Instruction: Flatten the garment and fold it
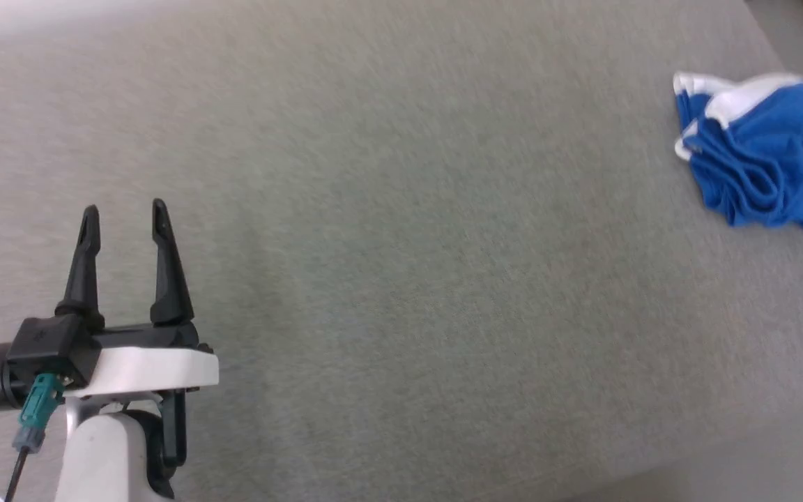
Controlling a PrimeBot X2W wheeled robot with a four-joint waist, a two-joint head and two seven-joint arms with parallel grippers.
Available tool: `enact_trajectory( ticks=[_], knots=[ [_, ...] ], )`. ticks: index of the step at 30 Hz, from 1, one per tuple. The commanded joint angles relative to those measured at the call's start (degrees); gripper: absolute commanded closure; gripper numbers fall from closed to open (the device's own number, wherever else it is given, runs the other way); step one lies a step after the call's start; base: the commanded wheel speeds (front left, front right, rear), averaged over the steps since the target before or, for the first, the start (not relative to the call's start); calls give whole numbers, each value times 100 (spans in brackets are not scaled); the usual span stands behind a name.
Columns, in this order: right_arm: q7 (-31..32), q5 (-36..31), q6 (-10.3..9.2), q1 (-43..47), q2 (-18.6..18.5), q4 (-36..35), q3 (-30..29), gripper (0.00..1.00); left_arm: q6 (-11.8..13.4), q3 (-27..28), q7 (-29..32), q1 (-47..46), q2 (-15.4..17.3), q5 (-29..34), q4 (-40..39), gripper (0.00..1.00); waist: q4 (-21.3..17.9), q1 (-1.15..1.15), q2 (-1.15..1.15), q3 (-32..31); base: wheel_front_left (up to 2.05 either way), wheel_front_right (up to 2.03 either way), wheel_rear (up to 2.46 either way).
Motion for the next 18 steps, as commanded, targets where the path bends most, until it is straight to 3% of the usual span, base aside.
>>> enact_trajectory(
  ticks=[1, 7, 12, 18],
  knots=[
    [-192, -61, -12, 217, 138, -243, 4, 0, 30, -6, -43, 32, -18, -31, 18, 0, 742, 2, 0, -960, 0, 0, 0],
    [-1100, -300, -12, 1065, 1102, -1187, -140, 0, 94, -22, -63, 6, -51, -64, 38, 0, 1179, 2, 0, -1248, 0, 0, 0],
    [-1637, -540, -12, 1885, 1981, -1434, -405, 0, 178, -28, -69, -92, -87, -127, 172, 0, 1520, 2, 0, -1393, 0, 0, 0],
    [-1866, -946, -12, 2727, 2419, -1280, -812, 0, 273, -145, -73, -98, -138, -189, 435, 0, 1766, 2, 0, -1550, 0, 0, 0]
  ],
)
